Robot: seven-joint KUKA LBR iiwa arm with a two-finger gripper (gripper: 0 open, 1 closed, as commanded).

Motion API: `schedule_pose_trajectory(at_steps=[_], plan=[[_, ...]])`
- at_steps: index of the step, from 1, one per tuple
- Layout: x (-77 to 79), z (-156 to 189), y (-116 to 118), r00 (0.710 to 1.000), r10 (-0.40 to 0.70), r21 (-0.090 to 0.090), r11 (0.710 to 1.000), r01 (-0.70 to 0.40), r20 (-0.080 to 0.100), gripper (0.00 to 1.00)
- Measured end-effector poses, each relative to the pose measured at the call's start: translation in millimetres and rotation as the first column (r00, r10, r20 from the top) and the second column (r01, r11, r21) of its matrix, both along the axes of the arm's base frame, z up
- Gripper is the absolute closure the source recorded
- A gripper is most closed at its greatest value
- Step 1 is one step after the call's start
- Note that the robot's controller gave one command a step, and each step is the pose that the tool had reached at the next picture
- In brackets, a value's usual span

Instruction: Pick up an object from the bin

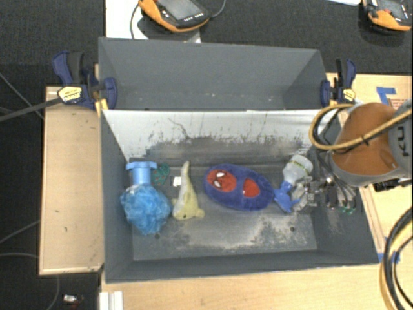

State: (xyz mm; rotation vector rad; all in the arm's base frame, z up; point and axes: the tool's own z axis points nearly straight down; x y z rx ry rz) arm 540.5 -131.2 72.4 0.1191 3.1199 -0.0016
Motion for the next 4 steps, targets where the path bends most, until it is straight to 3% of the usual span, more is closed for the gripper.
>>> schedule_pose_trajectory(at_steps=[2,4], plan=[[-2.3,55,1,1.0,0.0,0.002,1.0,0.0,-0.008,1.0],[-0.1,118,1,1.0,0.0,0.0,1.0,0.0,0.0,1.0]])
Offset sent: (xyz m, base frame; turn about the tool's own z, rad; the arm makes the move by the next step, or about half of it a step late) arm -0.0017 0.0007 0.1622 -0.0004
